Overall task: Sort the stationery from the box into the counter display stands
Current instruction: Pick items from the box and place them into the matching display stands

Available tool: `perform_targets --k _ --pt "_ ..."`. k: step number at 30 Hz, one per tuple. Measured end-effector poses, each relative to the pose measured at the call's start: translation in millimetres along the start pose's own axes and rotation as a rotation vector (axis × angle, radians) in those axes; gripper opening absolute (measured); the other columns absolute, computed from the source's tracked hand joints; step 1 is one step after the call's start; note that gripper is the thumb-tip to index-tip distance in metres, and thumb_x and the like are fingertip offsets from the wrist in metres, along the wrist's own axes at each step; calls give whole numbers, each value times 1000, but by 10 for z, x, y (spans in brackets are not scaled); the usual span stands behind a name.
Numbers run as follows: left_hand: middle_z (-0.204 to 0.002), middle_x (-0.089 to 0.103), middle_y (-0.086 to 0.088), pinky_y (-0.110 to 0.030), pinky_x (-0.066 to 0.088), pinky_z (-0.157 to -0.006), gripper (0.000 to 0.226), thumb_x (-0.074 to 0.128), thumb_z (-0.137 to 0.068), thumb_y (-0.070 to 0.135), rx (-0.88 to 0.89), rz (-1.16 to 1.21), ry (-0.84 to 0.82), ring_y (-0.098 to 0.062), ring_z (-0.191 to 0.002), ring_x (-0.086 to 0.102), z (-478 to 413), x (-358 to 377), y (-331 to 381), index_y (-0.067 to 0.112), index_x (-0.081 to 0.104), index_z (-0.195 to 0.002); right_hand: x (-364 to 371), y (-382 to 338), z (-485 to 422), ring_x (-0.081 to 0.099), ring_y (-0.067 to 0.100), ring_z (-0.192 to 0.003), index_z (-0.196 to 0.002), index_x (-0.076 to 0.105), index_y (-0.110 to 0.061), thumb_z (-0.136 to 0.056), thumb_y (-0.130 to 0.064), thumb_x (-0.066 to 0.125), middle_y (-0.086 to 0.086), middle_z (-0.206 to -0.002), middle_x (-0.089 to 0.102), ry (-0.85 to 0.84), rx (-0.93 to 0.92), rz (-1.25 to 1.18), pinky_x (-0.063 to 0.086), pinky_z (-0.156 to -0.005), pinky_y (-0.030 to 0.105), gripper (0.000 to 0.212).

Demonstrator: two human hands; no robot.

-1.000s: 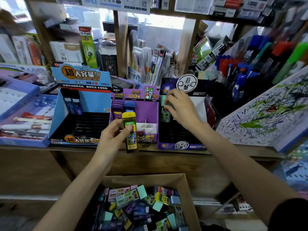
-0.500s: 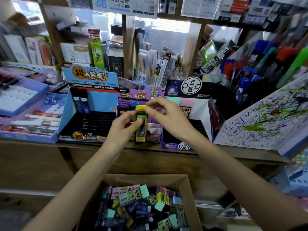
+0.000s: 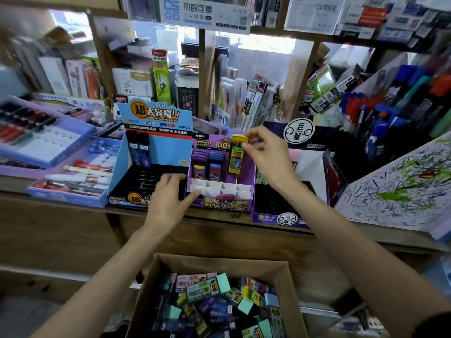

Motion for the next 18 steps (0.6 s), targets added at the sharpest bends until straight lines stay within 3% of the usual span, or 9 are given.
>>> perform_targets --k 5,11,16,18 --pt "-130 53 -9 -44 40 -100 52 61 -90 32 49 -32 -16 -25 -120 51 33 115 -31 10 46 -134 172 45 66 57 11 -71 -99 65 -10 -85 -9 66 -4 -82 60 5 -36 102 43 -66 10 13" --pt "-129 56 -7 -42 38 -99 51 62 -89 32 73 -43 9 -22 -119 52 27 112 -41 12 46 -133 261 -63 18 57 13 -77 -102 67 -8 -86 -8 65 -2 -85 60 -24 -85 137 47 -76 20 16" --pt "-129 55 -7 -44 40 -100 50 60 -90 32 73 -35 7 -23 -120 52 13 130 -73 12 46 -134 216 -8 41 52 1 -67 -100 68 -9 -84 -7 67 -6 -81 58 28 -85 141 39 -68 2 16" --pt "-129 55 -7 -43 40 -100 50 60 -90 32 79 -40 8 -23 -119 52 10 133 -77 12 46 -133 283 139 49 54 7 -71 -99 67 -9 -84 -7 66 -4 -80 58 -29 -15 181 43 -72 12 15"
Point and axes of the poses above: each hand's wrist, its own z-axis away from the middle knuckle, its own x-axis out of the palm, y = z × x, the point moved 10 cm from there along -z, towards the middle knuckle
